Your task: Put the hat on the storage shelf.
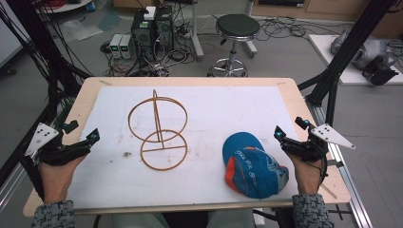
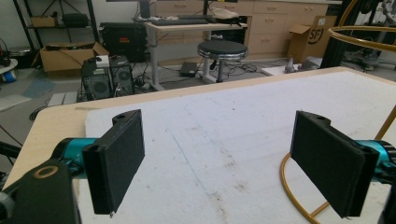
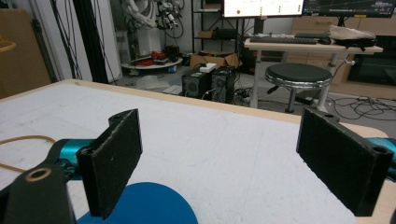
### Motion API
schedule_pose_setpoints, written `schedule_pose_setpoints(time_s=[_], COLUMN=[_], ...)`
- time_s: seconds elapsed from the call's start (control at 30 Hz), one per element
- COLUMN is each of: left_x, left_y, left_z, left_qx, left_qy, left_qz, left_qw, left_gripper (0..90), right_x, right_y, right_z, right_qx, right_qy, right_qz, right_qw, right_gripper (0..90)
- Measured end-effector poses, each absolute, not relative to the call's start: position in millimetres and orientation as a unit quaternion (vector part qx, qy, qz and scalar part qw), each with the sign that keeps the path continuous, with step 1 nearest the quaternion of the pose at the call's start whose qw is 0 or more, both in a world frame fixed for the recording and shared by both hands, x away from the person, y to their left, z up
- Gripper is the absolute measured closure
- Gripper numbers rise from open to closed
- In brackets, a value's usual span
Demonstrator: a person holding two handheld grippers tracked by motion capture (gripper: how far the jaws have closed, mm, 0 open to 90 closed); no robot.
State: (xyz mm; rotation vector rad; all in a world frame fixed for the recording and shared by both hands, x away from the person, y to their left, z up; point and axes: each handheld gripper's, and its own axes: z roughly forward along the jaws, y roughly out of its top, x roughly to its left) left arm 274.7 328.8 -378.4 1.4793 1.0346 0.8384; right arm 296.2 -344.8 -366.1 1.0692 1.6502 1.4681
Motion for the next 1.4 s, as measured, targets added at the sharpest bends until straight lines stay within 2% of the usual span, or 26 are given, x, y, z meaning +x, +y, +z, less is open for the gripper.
schedule_pose_setpoints(time_s=[0.53, 0.9, 1.07, 1.27, 1.4], left_x=[274.6, 277.3, 278.5, 279.4, 279.6], left_y=[329.5, 329.2, 329.3, 329.3, 328.6], left_z=[-376.9, -377.2, -377.0, -377.0, -376.9], left_qx=[0.624, 0.624, 0.622, 0.622, 0.622], left_qy=[0.437, 0.437, 0.437, 0.438, 0.437], left_qz=[0.351, 0.35, 0.349, 0.349, 0.349], left_qw=[0.544, 0.545, 0.547, 0.547, 0.548], left_gripper=[18.0, 18.0, 18.0, 17.9, 17.9], right_x=[270.3, 247.9, 236.3, 221.1, 214.4], right_y=[-344.8, -333.5, -323.5, -319.8, -315.7], right_z=[-360.5, -360.8, -365.9, -371.0, -377.8], right_qx=[0.386, 0.362, 0.328, 0.292, 0.255], right_qy=[0.645, 0.672, 0.704, 0.734, 0.759], right_qz=[0.582, 0.582, 0.577, 0.561, 0.555], right_qw=[0.312, 0.281, 0.252, 0.247, 0.227], right_gripper=[13.1, 13.2, 13.2, 19.4, 24.2])
